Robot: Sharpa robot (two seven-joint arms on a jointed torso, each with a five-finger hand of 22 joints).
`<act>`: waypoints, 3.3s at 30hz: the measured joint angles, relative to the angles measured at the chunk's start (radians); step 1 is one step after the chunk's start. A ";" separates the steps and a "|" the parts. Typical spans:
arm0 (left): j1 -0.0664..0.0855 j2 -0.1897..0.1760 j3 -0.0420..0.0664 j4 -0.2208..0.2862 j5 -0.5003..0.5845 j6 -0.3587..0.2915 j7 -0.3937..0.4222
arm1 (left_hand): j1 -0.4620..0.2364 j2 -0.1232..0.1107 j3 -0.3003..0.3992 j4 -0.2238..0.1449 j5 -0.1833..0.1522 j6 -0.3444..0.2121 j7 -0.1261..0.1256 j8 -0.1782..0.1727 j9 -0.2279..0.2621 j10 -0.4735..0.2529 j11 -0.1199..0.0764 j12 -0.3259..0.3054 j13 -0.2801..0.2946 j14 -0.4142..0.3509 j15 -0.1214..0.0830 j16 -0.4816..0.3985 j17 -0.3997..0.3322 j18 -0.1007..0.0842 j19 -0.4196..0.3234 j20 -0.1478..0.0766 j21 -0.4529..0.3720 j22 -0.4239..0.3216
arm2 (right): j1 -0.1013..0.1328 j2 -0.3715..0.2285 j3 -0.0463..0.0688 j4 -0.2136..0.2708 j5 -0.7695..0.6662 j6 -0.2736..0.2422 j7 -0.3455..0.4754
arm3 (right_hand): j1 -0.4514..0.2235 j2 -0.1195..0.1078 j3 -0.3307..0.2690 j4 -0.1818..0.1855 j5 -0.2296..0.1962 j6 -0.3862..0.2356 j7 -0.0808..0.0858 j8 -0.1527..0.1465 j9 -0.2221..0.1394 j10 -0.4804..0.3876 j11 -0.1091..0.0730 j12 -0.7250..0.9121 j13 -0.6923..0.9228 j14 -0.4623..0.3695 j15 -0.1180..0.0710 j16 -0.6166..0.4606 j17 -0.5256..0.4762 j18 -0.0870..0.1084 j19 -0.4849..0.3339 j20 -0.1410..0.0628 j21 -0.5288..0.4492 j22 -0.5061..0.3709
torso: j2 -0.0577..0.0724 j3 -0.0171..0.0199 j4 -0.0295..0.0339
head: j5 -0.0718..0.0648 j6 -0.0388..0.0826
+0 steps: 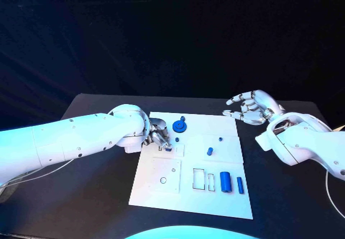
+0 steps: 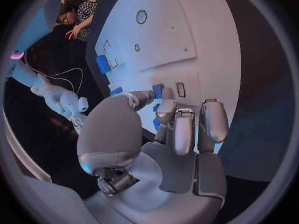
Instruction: Assemble the parts on the task board
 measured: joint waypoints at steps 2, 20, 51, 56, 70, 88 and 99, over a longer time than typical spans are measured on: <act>0.000 0.002 0.000 -0.002 0.001 0.000 0.000 | -0.007 0.001 0.000 0.000 0.000 0.003 -0.003 -0.004 0.000 0.000 0.000 0.000 0.000 0.000 0.000 0.000 0.000 0.000 0.004 0.004 0.000 0.001 | 0.000 0.000 0.000 0.000 0.001 -0.002 0.001 | 0.000 0.000 0.000 0.000 0.000 0.000 0.000 0.000 0.000 0.000 0.000 0.000 0.000 0.000 0.000 0.000 0.000 0.000 0.000 0.000 0.000 0.000 | 0.000 -0.0001 -0.0004 | 0.000 0.000; 0.000 0.019 -0.002 -0.022 0.006 -0.001 -0.004 | -0.015 0.006 -0.002 -0.002 -0.001 0.005 -0.001 -0.006 0.002 0.000 0.000 0.000 0.002 0.000 0.000 0.000 0.000 0.000 0.004 0.004 0.000 0.003 | 0.000 -0.004 0.000 0.003 0.005 -0.010 0.005 | 0.000 0.000 0.000 0.000 0.000 0.000 0.000 0.000 0.000 0.000 0.000 0.000 0.000 0.000 0.000 0.000 0.000 0.000 0.000 0.000 0.000 0.000 | 0.000 0.0004 0.0000 | -0.006 0.000; 0.000 0.026 -0.006 -0.034 0.008 0.000 -0.003 | -0.104 -0.004 -0.138 -0.079 -0.027 0.059 -0.027 -0.064 0.026 0.011 -0.011 0.008 0.031 0.004 -0.011 0.004 0.000 0.000 0.011 -0.004 -0.001 0.003 | 0.000 -0.006 0.000 0.005 0.007 -0.010 0.009 | -0.012 -0.004 0.003 0.003 0.000 0.000 0.000 0.004 -0.001 0.000 0.000 0.000 0.000 0.000 0.000 0.000 -0.001 0.000 0.000 0.000 -0.004 0.000 | 0.000 -0.0014 0.0008 | -0.009 -0.003; -0.001 0.025 -0.006 -0.034 0.008 0.000 -0.003 | -0.111 -0.011 -0.221 -0.010 -0.051 0.062 -0.023 -0.074 0.030 0.011 -0.011 0.011 0.035 0.004 -0.011 0.004 0.001 0.000 0.011 -0.004 -0.001 0.003 | 0.000 -0.005 0.000 0.004 0.007 -0.010 0.009 | -0.012 -0.004 0.003 0.003 -0.005 0.000 0.000 0.004 -0.001 0.000 0.000 0.000 0.000 0.000 0.000 0.000 -0.001 0.000 0.000 0.000 -0.004 0.000 | 0.000 -0.0014 0.0008 | -0.009 -0.003; -0.002 0.009 -0.002 -0.031 0.004 -0.004 -0.004 | -0.111 -0.011 -0.297 0.046 -0.136 0.065 -0.019 -0.085 0.039 0.014 -0.007 0.011 0.042 0.004 -0.011 0.008 0.001 0.000 0.014 -0.007 -0.001 0.008 | 0.000 -0.006 0.000 0.004 0.008 -0.010 0.009 | -0.024 -0.008 0.003 0.003 -0.016 0.000 0.000 0.008 -0.002 0.000 0.000 0.000 -0.001 0.000 0.000 0.000 -0.001 0.000 0.000 0.000 -0.004 0.000 | 0.000 -0.0014 0.0006 | -0.009 -0.001; 0.051 -0.014 0.059 -0.065 0.077 -0.029 -0.004 | -0.063 0.010 -0.373 0.042 -0.136 -0.023 0.022 -0.144 0.042 -0.078 0.023 -0.073 -0.074 0.000 0.007 -0.016 0.000 0.000 -0.006 0.013 -0.027 -0.030 | 0.000 -0.005 0.000 -0.008 0.008 -0.010 0.008 | -0.024 -0.008 0.003 0.003 -0.020 0.000 0.000 0.008 -0.002 0.000 0.000 0.000 -0.001 0.000 0.000 -0.004 -0.001 0.000 0.000 0.000 -0.013 0.000 | -0.003 -0.0009 0.0013 | -0.004 0.012; 0.089 0.060 0.063 -0.205 0.092 -0.022 -0.002 | -0.023 0.024 -0.386 0.042 -0.123 -0.048 0.039 -0.168 0.030 -0.118 0.039 -0.097 -0.118 0.000 0.018 -0.028 0.000 0.000 -0.031 0.023 -0.043 -0.063 | 0.000 0.001 0.000 -0.013 0.008 -0.009 0.006 | -0.024 -0.008 0.003 0.003 -0.020 -0.006 0.000 0.008 -0.002 0.000 0.000 0.000 0.000 0.000 0.000 -0.004 -0.001 0.000 0.000 0.000 -0.013 0.000 | -0.001 -0.0009 0.0007 | -0.001 0.015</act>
